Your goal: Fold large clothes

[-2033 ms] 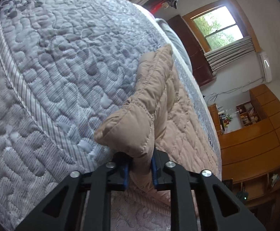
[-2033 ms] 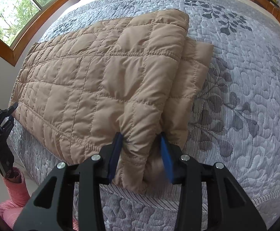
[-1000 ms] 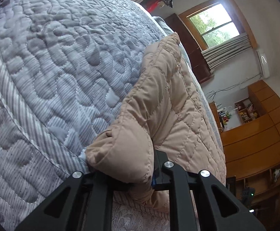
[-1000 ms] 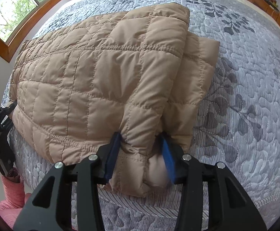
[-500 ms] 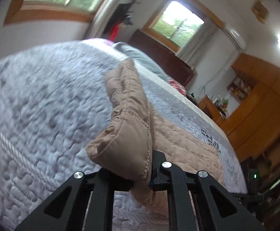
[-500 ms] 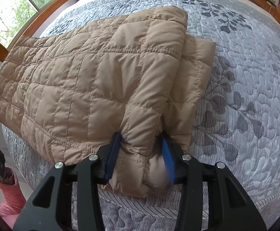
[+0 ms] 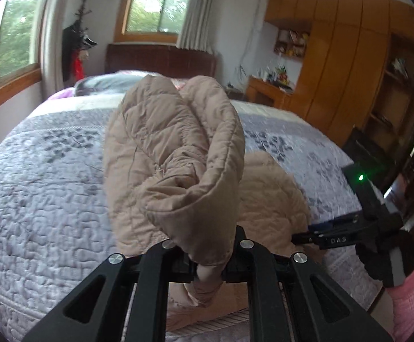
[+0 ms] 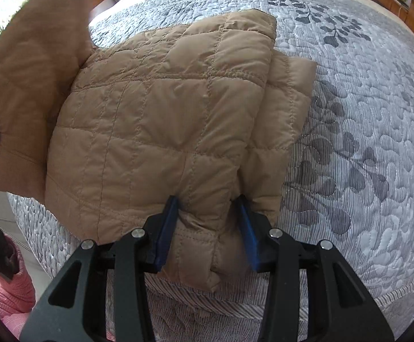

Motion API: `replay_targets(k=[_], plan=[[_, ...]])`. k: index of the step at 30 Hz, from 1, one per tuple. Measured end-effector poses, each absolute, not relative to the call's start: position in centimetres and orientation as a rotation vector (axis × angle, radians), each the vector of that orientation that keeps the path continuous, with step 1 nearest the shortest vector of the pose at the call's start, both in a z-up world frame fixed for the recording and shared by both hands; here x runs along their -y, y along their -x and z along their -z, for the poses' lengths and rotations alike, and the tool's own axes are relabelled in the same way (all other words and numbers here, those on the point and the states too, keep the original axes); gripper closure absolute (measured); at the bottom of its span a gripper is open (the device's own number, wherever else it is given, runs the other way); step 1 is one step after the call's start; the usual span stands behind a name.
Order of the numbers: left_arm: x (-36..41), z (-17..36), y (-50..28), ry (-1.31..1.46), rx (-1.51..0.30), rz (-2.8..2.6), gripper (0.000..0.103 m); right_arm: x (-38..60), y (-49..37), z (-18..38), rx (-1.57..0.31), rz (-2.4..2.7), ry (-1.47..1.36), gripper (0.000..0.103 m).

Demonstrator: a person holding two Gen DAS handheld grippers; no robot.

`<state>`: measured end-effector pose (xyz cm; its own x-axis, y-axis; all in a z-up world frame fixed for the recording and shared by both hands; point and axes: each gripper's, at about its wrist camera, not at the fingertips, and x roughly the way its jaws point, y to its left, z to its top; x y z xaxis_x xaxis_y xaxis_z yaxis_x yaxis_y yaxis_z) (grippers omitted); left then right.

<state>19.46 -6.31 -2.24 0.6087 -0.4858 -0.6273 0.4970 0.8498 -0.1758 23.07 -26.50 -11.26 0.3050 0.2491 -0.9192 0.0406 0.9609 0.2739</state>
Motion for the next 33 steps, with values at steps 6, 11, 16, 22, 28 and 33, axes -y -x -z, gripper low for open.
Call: replay_targets(k=[6, 11, 16, 22, 28, 33], plan=[[9.9, 6.7, -21.0, -0.070, -0.862, 0.594, 0.091, 26.8, -22.8, 11.2, -1.257, -0.154, -0.281, 0.061], [10.3, 9.5, -21.4, -0.075, -0.913, 0.612, 0.090, 27.0, -22.4, 11.0, -1.256, -0.158, -0.284, 0.061], [9.9, 9.9, -21.6, -0.046, -0.924, 0.624, 0.089, 26.7, -22.7, 11.0, -1.262, -0.149, -0.274, 0.061], [8.1, 8.1, -21.0, -0.008, -0.932, 0.713, 0.075, 26.4, -23.2, 10.2, -1.276, -0.130, -0.271, 0.060], [3.7, 4.0, -19.3, 0.122, -0.919, 0.787, 0.073, 26.6, -22.9, 7.7, -1.244, -0.115, -0.269, 0.060], [-0.3, 1.6, -21.4, 0.158, -0.903, 0.581, 0.073, 25.7, -24.1, 3.9, -1.186, -0.144, -0.284, 0.052]])
